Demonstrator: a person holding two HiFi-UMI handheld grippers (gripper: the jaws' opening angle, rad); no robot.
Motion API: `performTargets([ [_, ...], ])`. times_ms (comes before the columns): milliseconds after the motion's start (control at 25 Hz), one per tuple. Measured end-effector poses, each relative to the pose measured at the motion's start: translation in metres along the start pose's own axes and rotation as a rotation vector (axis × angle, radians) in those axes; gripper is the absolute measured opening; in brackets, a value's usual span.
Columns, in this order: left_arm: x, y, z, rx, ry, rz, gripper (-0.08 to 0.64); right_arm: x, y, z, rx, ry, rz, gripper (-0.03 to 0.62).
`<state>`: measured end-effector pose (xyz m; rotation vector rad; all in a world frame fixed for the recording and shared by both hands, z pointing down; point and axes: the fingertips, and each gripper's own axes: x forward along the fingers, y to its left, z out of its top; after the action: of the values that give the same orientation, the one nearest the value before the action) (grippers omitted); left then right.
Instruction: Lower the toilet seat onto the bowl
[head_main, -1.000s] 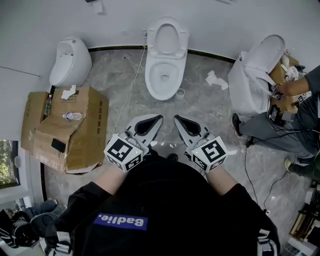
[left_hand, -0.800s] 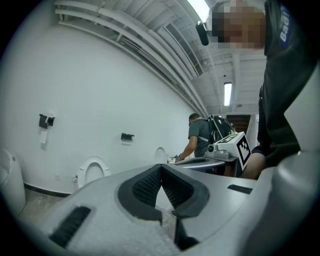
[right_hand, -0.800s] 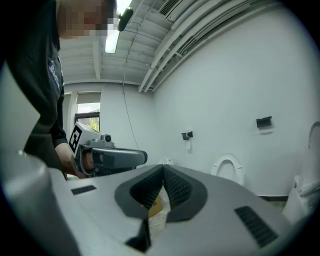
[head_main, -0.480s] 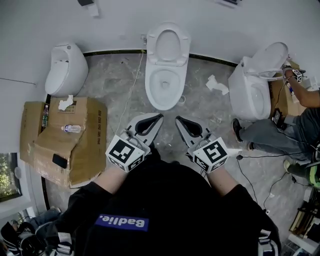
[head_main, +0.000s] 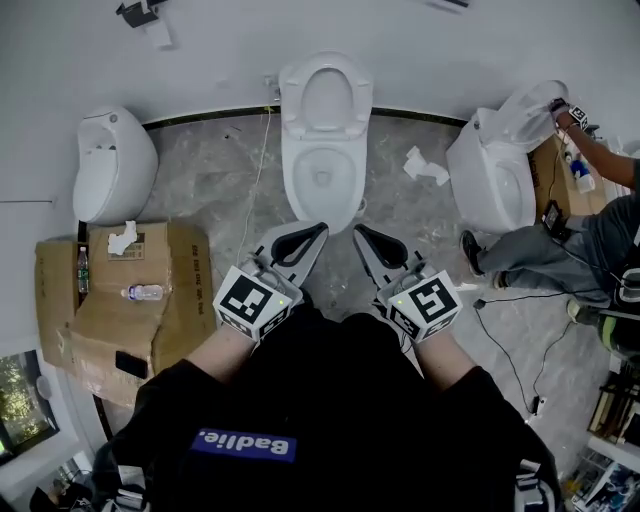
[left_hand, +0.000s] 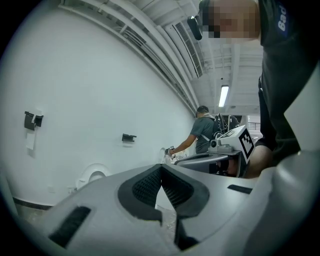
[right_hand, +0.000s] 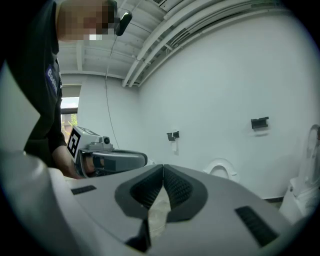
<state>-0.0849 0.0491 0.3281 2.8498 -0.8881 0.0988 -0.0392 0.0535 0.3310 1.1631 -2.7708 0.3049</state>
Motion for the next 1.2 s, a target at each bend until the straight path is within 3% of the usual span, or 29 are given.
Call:
performTargets([
  [200, 0.011, 0.023, 0.005, -0.004, -0.004, -0.002, 0.017, 0.018, -0.018, 0.006, -0.002, 0.005, -0.027, 0.028],
  [480, 0.039, 0.057, 0.008, -0.004, 0.002, 0.03, 0.017, 0.05, -0.05, 0.011, 0.001, 0.006, 0.007, 0.028],
  [1200, 0.171, 0.134, 0.006, -0.055, 0.03, 0.181, 0.017, 0.11, -0.186, 0.013, -0.008, 0.039, 0.208, 0.028],
])
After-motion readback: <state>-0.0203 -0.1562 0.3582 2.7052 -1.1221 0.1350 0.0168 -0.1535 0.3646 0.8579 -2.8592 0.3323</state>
